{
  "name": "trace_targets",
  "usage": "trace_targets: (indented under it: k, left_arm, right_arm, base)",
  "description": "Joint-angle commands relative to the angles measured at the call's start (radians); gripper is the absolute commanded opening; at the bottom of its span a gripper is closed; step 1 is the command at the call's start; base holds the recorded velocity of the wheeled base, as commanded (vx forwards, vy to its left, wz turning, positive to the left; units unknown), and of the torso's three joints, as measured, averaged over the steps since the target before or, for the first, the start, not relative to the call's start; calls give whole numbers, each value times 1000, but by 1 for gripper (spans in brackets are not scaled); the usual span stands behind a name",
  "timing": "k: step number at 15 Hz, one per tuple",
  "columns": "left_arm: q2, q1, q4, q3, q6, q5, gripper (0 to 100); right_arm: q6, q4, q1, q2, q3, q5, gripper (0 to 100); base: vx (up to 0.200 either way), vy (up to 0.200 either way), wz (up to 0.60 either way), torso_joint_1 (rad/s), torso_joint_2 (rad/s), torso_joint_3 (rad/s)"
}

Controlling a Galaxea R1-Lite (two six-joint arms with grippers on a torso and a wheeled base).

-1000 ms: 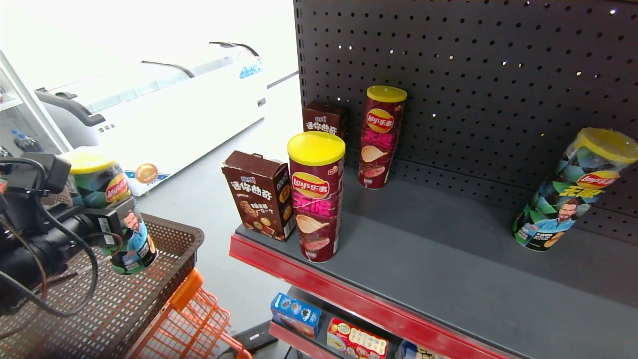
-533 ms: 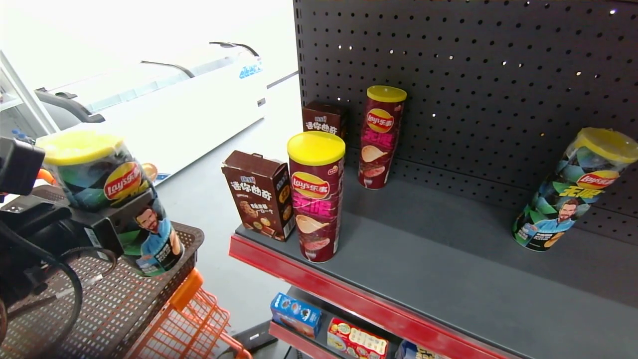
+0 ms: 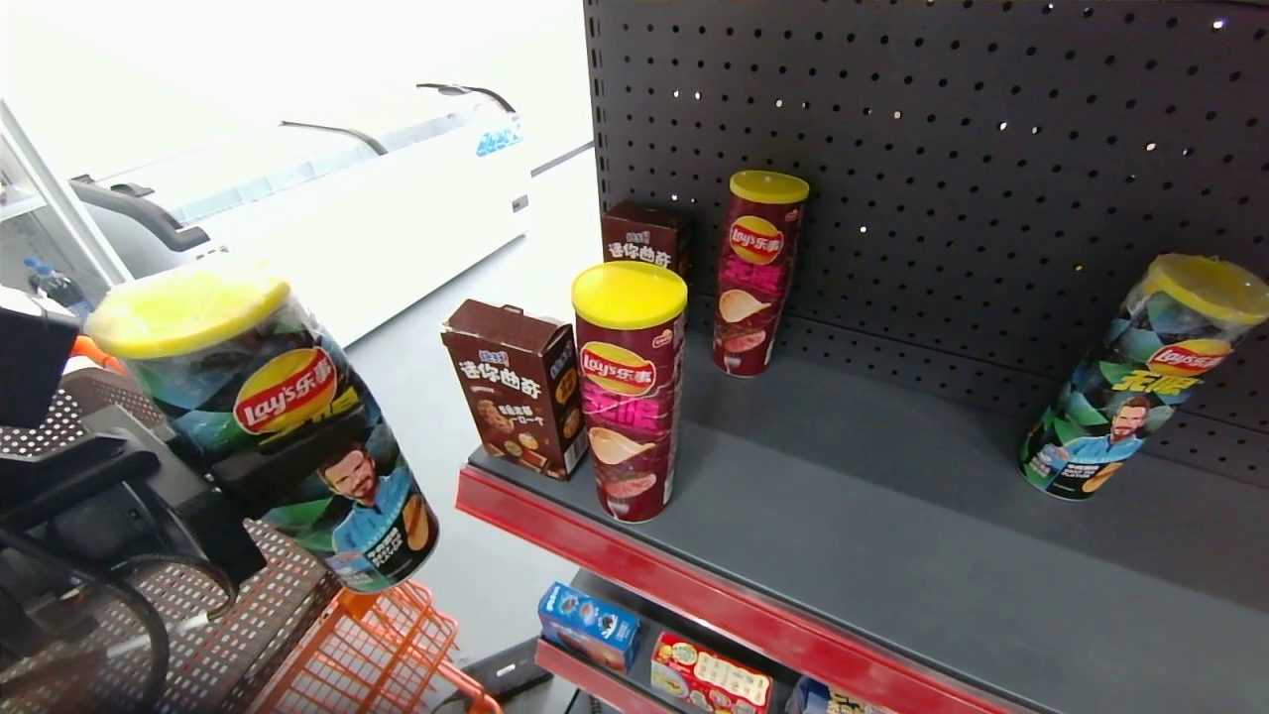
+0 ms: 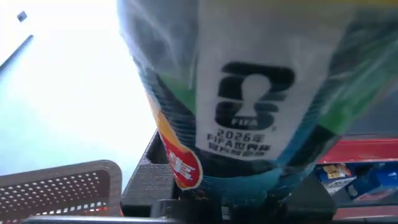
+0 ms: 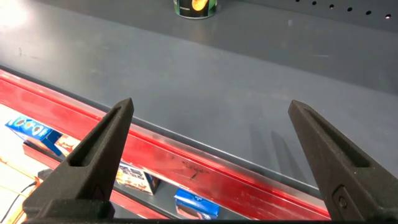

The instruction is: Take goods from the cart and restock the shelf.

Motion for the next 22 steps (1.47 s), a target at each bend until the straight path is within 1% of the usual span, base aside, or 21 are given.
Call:
trace_targets:
  k: [1,2,3,4,7,8,10,13,14,15,16,17,22]
  left_arm:
    - [-7,-7,0,26,1,-20,0]
    - [-10,-11,0,28,1,-34,0]
    - [-10,-11,0,28,1,-34,0]
    - [-10,-10,0,23,1,-75,0]
    - [-10,-19,0,39,2,-94,0]
    - [-8,-57,-1,32,2,-115,0]
    - [-8,-93,-1,25,2,-144,0]
    - [15,-153,0,-1,4,-170,0]
    - [22,-162,0,-4,4,-183,0]
    - [30,-169,0,-14,4,-207,0]
    - [42,-174,0,-23,4,-249,0]
    - [51,-183,0,-23,5,-273,0]
    - [84,-228,0,-47,7,-279,0]
  right_arm:
    - [-1,0,0,1,0,0,100]
    - [1,0,0,1,0,0,100]
    - [1,0,0,1,0,0,100]
    - [-1,0,0,1,0,0,100]
    - [-1,0,0,1,0,0,100]
    - [-1,0,0,1,0,0,100]
    - [-1,0,0,1,0,0,100]
    - [-1,0,0,1,0,8,100]
    - [-1,0,0,1,0,8,100]
    - [-1,0,0,1,0,8,100]
    - [-2,0,0,1,0,8,100]
    - [-2,0,0,1,0,8,100]
    - [-5,0,0,1,0,8,100]
  base:
    - [0,0,0,0,0,0]
    - [0,0,0,0,0,0]
    - [0,0,0,0,0,0]
    - [0,0,0,0,0,0]
    - [0,0,0,0,0,0]
    - [0,0,0,0,0,0]
    - [0,0,0,0,0,0]
    - [0,0,0,0,0,0]
    - [0,0,0,0,0,0]
    - [0,0,0,0,0,0]
    - [0,0,0,0,0,0]
    - [0,0,0,0,0,0]
    - [0,0,0,0,0,0]
